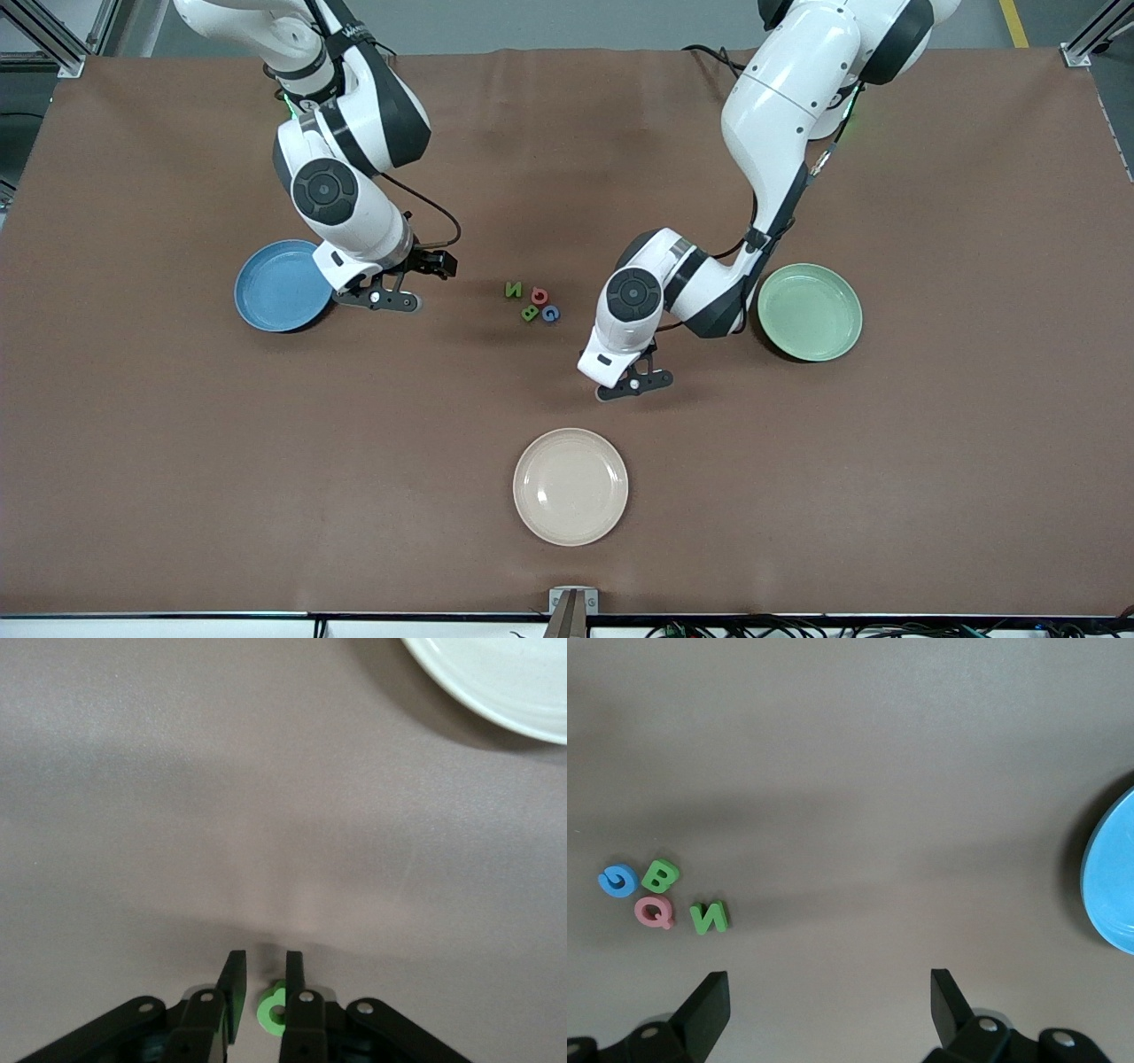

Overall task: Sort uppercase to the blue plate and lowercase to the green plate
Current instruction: 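Close the left gripper on the green letter and lift it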

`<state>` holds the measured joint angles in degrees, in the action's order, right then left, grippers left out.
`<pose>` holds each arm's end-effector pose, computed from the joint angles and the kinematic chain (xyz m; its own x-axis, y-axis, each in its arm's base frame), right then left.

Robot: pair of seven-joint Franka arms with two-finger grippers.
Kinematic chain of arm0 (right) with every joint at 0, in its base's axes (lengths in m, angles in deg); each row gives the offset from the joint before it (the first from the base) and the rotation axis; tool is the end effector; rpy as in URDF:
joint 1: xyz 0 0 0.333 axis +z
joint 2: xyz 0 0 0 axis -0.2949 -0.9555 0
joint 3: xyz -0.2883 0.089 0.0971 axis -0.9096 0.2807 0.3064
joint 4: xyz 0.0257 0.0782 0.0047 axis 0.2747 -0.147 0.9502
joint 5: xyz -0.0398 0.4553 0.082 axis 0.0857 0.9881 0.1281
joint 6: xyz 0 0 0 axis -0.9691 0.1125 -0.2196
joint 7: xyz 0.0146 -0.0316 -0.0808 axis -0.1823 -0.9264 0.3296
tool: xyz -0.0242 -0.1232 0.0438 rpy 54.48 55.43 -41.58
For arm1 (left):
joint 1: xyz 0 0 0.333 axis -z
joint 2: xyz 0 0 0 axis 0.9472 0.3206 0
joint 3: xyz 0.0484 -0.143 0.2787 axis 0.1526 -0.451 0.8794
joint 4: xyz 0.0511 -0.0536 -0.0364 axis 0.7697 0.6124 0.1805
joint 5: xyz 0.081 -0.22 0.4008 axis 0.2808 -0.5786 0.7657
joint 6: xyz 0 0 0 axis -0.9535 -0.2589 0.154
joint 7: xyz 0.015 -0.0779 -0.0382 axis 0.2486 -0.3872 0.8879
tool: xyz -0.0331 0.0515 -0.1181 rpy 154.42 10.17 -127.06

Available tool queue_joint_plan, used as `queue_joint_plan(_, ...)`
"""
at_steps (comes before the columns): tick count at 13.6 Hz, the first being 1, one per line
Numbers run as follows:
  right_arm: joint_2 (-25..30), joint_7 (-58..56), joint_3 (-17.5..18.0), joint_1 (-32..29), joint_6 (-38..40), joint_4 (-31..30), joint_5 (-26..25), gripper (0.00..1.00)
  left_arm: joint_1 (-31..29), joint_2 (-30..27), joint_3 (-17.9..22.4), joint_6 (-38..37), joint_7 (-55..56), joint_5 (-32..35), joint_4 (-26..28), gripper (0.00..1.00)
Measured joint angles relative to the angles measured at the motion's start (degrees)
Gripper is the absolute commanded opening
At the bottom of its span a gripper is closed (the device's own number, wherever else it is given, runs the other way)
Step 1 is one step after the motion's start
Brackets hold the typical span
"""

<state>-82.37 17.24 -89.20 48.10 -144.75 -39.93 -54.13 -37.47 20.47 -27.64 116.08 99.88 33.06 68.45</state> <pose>0.5425 0.3024 0.2815 0.9743 -0.1408 -0.1758 -0.1402 -0.9900 0.0161 0.6165 -0.4868 0.1198 0.9749 0.2209 -0.0264 0.2214 -0.9750 0.0174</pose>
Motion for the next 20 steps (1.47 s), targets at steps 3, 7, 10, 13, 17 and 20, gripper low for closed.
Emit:
queue_joint_plan(3, 0.0, 0.0, 0.0, 0.07, -1.03, -0.45, 0.0, 1.0, 0.29, 0.0, -0.05, 0.0, 0.0, 0.0, 0.0, 0.55)
queue_joint_plan(7, 0.0, 0.53, 0.0, 0.67, -2.03, -0.97, 0.0, 1.0, 0.97, 0.0, -0.29, -0.03, 0.0, 0.0, 0.0, 0.67)
queue_joint_plan(10, 0.0, 0.99, 0.0, 1.23, -3.79, -2.14, 0.0, 1.0, 1.79, 0.0, -0.37, -0.42, 0.0, 0.0, 0.34, 0.67)
queue_joint_plan(13, 0.0, 1.09, 0.0, 1.39, -4.9, -3.23, 0.0, 1.0, 2.6, 0.08, -0.37, -0.51, 0.0, 0.0, 1.02, 0.67)
queue_joint_plan(17, 0.0, 1.13, -0.01, 1.44, -5.0, -3.34, 0.0, 1.0, 2.93, 0.18, -0.3, -0.31, 0.0, 0.28, 1.69, 0.66)
queue_joint_plan(20, 0.0, 1.14, -0.02, 1.44, -5.02, -3.34, 0.0, 1.0, 2.68, 0.21, -0.1, 1.57, 0.0, 1.66, 2.0, 0.65)
